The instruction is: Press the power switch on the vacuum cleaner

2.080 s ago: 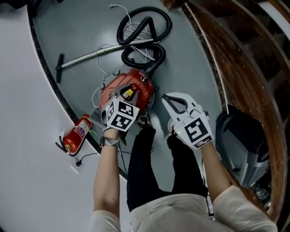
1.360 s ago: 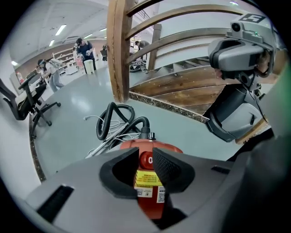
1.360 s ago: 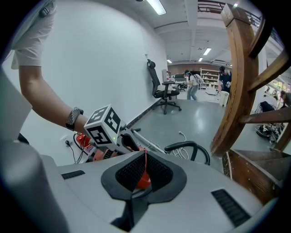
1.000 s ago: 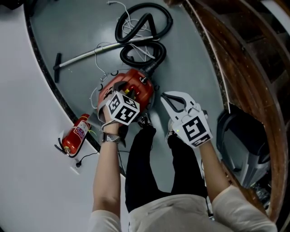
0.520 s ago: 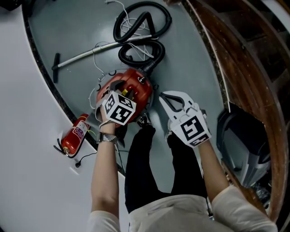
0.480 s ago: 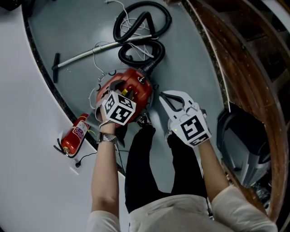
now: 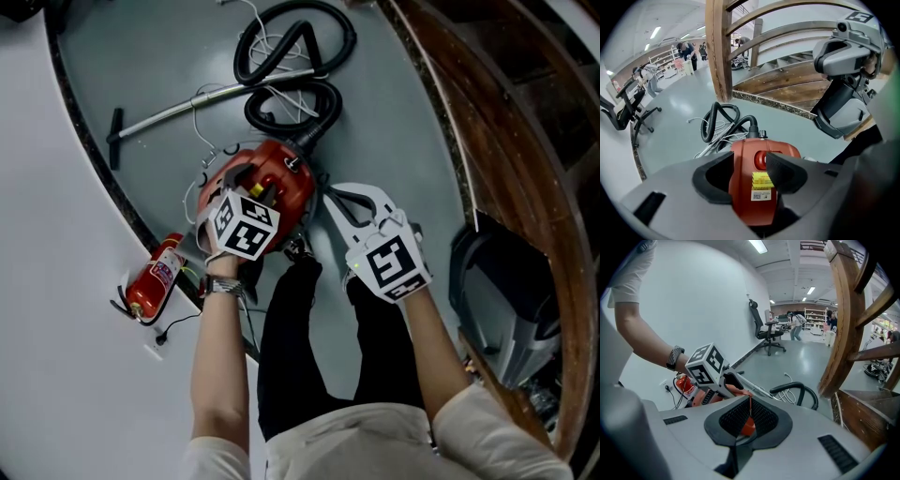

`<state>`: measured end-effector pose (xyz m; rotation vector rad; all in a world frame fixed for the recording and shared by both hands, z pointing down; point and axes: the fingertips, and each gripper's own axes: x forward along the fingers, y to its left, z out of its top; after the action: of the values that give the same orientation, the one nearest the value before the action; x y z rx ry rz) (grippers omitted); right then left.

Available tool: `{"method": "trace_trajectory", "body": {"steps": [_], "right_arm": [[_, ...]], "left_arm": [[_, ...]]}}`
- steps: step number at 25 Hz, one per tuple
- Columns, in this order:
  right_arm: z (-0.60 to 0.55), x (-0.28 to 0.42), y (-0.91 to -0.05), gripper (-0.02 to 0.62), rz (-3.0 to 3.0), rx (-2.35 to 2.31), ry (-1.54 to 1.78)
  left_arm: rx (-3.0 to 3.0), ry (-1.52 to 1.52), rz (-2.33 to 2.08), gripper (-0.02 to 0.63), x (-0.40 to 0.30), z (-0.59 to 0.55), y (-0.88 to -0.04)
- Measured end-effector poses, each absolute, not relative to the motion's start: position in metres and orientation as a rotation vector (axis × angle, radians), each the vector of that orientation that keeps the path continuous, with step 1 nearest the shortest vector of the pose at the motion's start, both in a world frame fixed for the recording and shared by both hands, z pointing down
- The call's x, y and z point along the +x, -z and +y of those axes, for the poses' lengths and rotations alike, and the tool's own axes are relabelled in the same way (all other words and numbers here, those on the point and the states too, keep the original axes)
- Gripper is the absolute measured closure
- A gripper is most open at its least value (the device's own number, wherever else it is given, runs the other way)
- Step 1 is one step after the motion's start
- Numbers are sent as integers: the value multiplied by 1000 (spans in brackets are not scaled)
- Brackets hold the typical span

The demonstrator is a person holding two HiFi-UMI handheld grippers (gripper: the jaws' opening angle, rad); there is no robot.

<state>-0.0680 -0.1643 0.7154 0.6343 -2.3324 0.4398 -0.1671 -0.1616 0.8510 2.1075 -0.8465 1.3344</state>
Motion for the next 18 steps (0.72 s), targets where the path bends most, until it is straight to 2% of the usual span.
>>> {"method": "trace_trajectory", "body": {"steps": [18], "right_arm": [[-163,-69,-724,565,-2325,651,-471]], "left_arm": [[2076,-1323,-878,373,-168,-165,-851]]}}
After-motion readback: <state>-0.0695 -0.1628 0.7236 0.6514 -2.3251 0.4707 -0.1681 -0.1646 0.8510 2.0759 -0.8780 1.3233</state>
